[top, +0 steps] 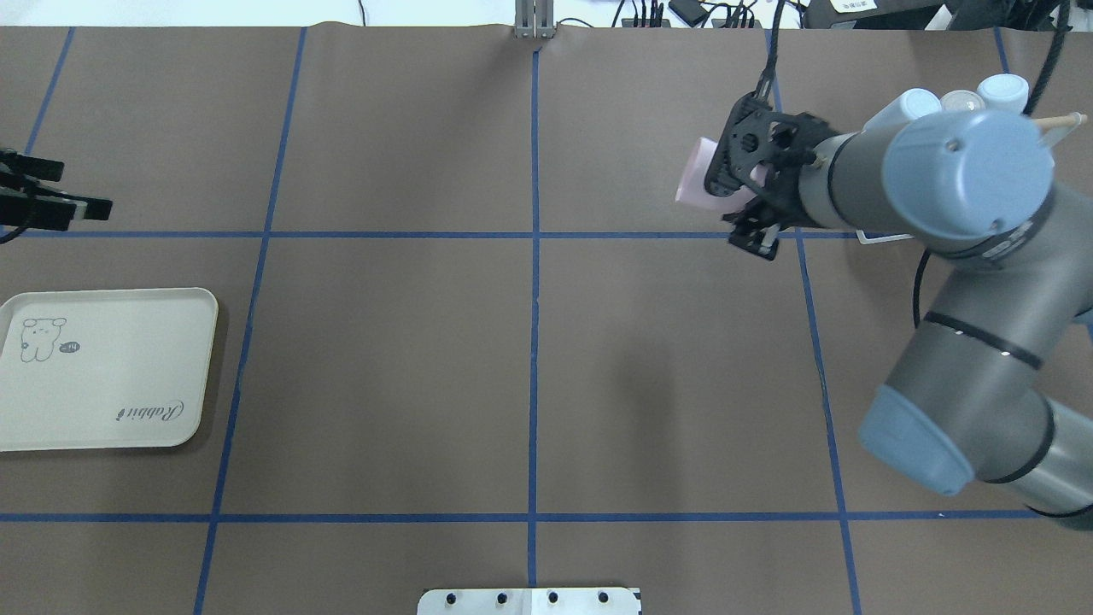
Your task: Transfer IKEA cup to right arm and place on rack
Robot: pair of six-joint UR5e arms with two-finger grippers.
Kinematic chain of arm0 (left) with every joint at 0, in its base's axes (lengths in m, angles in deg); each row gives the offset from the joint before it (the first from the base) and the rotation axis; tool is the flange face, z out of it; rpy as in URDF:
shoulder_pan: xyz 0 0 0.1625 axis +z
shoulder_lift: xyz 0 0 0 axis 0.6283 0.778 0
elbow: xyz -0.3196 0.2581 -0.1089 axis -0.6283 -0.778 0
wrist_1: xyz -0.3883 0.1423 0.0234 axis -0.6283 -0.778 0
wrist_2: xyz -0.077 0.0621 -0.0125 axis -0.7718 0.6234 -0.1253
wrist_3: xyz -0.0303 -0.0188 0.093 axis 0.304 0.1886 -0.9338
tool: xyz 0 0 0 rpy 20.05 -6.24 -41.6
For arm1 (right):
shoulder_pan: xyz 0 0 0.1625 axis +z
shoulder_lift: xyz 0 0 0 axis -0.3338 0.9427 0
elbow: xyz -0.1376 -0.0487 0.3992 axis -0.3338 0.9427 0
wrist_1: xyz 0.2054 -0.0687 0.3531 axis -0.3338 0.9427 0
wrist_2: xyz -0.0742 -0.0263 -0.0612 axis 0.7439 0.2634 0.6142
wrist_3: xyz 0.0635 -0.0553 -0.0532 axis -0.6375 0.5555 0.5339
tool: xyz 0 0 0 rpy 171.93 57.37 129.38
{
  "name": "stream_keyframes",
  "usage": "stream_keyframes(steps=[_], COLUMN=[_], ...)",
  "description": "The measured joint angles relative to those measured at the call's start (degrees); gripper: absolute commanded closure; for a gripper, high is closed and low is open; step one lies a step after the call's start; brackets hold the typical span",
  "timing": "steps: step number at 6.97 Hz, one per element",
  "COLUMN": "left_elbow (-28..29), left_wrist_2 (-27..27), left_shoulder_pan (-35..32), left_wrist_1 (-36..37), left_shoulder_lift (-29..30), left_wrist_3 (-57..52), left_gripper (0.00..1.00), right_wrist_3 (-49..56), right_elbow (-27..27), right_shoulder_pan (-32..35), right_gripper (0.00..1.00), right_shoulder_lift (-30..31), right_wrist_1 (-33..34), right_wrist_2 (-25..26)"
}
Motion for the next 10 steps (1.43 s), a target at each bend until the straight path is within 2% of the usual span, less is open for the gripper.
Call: stream_keyframes(steps=[1,2,3,5,7,8,10], left_elbow=[0.47,0.72,0.77,0.6,0.6,0.68,0.73], left_wrist_2=[-1.14,-1.6,-1.79,-1.91,-1.93,-1.93,-1.93], left_shoulder_pan=[-1.53,-2.16,-2.52,-2.8,-2.84,-2.84,-2.84], left_wrist_1=[0.05,0.06,0.05,-0.09,-0.18,-0.23,-0.41], left_shoulder_lift=[-0.67,-0.95,-1.3,-2.02,-2.21,-2.29,-2.46], left_wrist_3=[-2.21,-3.05,-3.37,-3.5,-3.5,-3.47,-3.44], left_gripper=[0.0,0.0,0.0,0.0,0.0,0.0,0.0], right_wrist_3=[10.3,20.12,29.65,44.97,52.7,54.42,57.03], right_elbow=[-3.42,-5.35,-6.74,-8.17,-7.38,-5.43,2.19], right_shoulder_pan=[4.17,8.32,12.2,15.69,16.05,15.86,15.16], right_gripper=[1.0,1.0,1.0,1.0,1.0,1.0,1.0], right_shoulder_lift=[0.62,2.53,6.2,13.73,20.17,21.51,21.8], right_wrist_1=[8.37,12.91,14.75,15.5,15.34,14.72,8.74], right_wrist_2=[0.17,0.48,2.08,11.64,20.51,24.24,30.21])
